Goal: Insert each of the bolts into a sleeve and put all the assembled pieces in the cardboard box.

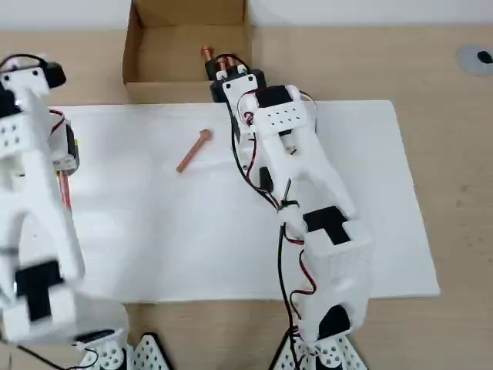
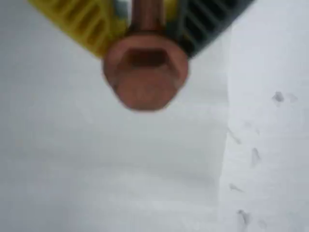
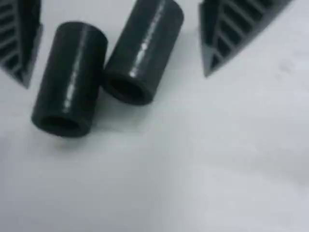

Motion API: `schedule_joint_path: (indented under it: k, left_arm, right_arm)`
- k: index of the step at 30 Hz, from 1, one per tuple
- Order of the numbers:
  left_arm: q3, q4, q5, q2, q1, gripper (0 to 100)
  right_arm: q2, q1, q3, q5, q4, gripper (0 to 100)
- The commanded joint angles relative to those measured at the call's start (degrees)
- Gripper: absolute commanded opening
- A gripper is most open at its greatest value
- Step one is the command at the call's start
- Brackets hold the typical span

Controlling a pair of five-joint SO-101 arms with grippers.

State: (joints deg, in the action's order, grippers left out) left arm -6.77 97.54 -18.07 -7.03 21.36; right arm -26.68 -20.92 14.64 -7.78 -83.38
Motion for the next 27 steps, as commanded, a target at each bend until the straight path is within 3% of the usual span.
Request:
schedule_joint_path:
  k: [1,7,17,27]
  left_arm:
    - [10.02,-3.16,0.79,-16.13,-3.69,1]
    - [32.79,-20.66,7.03,-29.05,-2.46,1]
    - [47.38,-27.34,7.56,-41.89,-4.13,1]
    - [58.55,-34.29,3.25,-50.42,-4.13,1]
  right_arm:
    - [2.68,0.04,3.3,-0.53,-0.53,27.1]
    - [6.29,0.04,3.3,-0.26,-3.78,27.1]
    - [7.16,-3.12,2.77,3.08,-8.97,27.0]
    - [6.9,-5.05,0.66,-3.96,-4.66,22.5]
